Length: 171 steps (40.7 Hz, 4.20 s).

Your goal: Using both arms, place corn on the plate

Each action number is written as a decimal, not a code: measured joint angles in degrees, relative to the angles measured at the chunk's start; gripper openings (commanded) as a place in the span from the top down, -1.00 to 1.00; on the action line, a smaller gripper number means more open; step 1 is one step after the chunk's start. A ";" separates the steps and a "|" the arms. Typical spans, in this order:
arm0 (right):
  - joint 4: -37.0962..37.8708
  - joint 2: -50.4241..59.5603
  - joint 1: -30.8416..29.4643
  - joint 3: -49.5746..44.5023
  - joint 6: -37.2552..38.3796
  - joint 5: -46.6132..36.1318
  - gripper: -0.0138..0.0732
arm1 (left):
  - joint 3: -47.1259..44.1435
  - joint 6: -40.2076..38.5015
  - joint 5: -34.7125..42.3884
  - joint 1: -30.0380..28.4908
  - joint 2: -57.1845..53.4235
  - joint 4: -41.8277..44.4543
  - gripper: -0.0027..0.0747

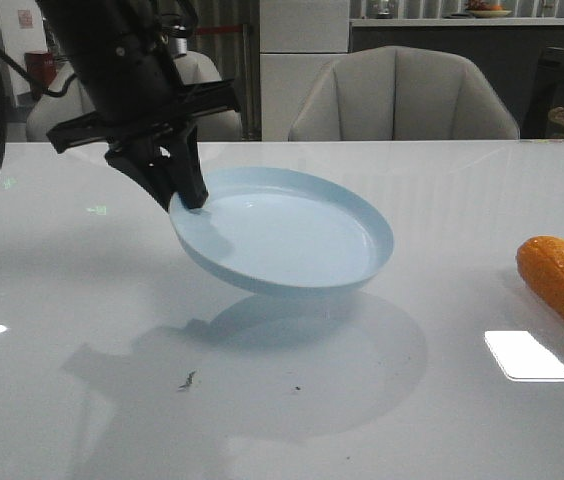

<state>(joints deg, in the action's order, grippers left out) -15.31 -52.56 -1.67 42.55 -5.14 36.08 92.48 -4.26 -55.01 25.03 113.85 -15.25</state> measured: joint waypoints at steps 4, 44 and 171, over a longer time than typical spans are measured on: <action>0.00 0.00 0.00 0.00 0.00 0.00 -0.70 | 0.00 0.14 0.71 0.62 1.48 0.00 0.34; 0.00 0.00 0.00 0.00 0.00 0.40 -0.70 | 15.63 -5.05 -1.64 -3.22 -4.65 24.37 0.01; 2.62 -51.82 7.76 40.84 -10.52 10.56 0.07 | -53.42 -6.04 22.94 -19.95 -65.81 36.60 0.52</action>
<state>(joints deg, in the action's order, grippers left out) -12.69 -104.39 6.08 83.39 -15.66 46.64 39.06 -10.30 -32.06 5.07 48.04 21.36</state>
